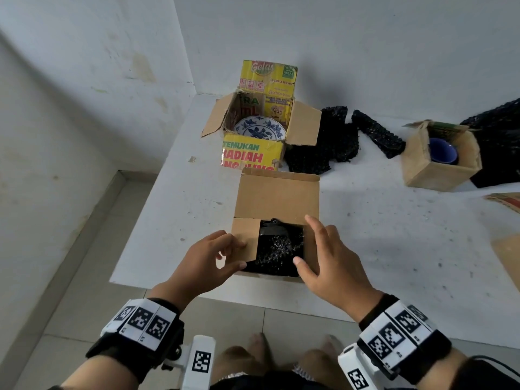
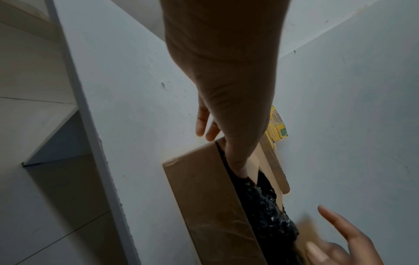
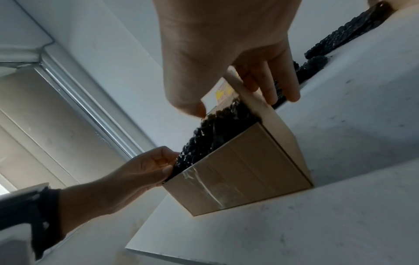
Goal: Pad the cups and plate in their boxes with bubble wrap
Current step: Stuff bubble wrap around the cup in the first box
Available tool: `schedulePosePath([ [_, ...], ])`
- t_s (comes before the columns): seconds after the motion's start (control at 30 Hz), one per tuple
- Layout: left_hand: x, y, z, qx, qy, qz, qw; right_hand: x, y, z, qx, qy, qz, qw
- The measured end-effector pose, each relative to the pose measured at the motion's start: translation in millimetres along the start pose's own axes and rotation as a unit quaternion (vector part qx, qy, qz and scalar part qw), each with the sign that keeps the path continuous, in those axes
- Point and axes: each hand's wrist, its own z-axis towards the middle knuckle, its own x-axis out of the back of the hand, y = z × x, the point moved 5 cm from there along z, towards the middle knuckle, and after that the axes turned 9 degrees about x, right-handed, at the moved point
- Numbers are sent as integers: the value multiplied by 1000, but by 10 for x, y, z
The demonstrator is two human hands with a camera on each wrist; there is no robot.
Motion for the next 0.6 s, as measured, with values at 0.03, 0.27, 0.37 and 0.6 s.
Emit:
schedulePosePath([
  [0.03, -6, -6, 11, 0, -2, 0, 1000, -17, -5, -13, 19, -26, 1, 999],
  [0.27, -46, -130, 55, 36, -2, 8, 999, -193, 147, 13, 97, -28, -77, 992],
  [0.37, -56, -107, 92, 31, -47, -11, 998, -351, 206, 39, 122, -51, -72, 989],
  [0.6, -175, -87, 114, 7, 7, -48, 999, -414, 219, 57, 120, -54, -78, 988],
])
